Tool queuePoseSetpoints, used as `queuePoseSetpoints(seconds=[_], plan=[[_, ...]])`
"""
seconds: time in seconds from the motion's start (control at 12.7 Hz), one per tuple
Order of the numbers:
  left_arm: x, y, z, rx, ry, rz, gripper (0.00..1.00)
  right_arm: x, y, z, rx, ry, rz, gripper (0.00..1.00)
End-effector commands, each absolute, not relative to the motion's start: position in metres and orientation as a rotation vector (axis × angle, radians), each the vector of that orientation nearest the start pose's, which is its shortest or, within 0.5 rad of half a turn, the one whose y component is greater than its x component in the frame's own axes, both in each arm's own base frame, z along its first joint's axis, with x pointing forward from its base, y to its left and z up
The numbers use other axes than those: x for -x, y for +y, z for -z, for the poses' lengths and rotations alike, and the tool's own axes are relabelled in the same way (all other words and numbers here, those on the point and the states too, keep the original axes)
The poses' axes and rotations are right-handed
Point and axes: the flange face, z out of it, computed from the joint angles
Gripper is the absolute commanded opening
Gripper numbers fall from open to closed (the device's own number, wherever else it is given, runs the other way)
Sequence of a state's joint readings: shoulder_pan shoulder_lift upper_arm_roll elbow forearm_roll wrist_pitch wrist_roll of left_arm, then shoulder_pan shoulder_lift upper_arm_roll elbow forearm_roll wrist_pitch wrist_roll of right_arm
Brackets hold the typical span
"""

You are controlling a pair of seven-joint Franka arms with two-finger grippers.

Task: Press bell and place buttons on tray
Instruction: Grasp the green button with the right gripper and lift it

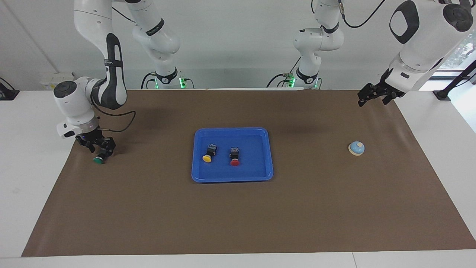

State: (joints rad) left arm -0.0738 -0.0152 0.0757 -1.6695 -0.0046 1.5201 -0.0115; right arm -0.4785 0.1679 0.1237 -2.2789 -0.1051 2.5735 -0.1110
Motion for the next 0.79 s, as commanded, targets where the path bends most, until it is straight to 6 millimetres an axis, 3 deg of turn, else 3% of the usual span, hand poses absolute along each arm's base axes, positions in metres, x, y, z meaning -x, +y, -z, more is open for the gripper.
queuePoseSetpoints(seconds=[0.0,0.24,0.39,0.55,0.71], plan=[[-0.54,0.002,-0.584,3.135,-0.021,-0.195,1.0,-0.511,-0.183,-0.297,3.208,0.201,0.211,0.0],[-0.539,0.002,-0.585,3.135,-0.021,-0.193,1.0,-0.528,-0.178,-0.317,3.215,0.145,0.216,0.0],[-0.54,0.002,-0.584,3.135,-0.021,-0.195,1.0,-0.564,-0.139,-0.358,3.203,0.076,0.121,0.0],[-0.54,0.002,-0.584,3.135,-0.021,-0.195,1.0,-0.6,-0.07,-0.4,3.183,0.145,0.049,0.0],[-0.539,0.002,-0.585,3.137,-0.021,-0.193,1.0,-0.619,0.026,-0.432,3.177,0.238,0.009,0.0]])
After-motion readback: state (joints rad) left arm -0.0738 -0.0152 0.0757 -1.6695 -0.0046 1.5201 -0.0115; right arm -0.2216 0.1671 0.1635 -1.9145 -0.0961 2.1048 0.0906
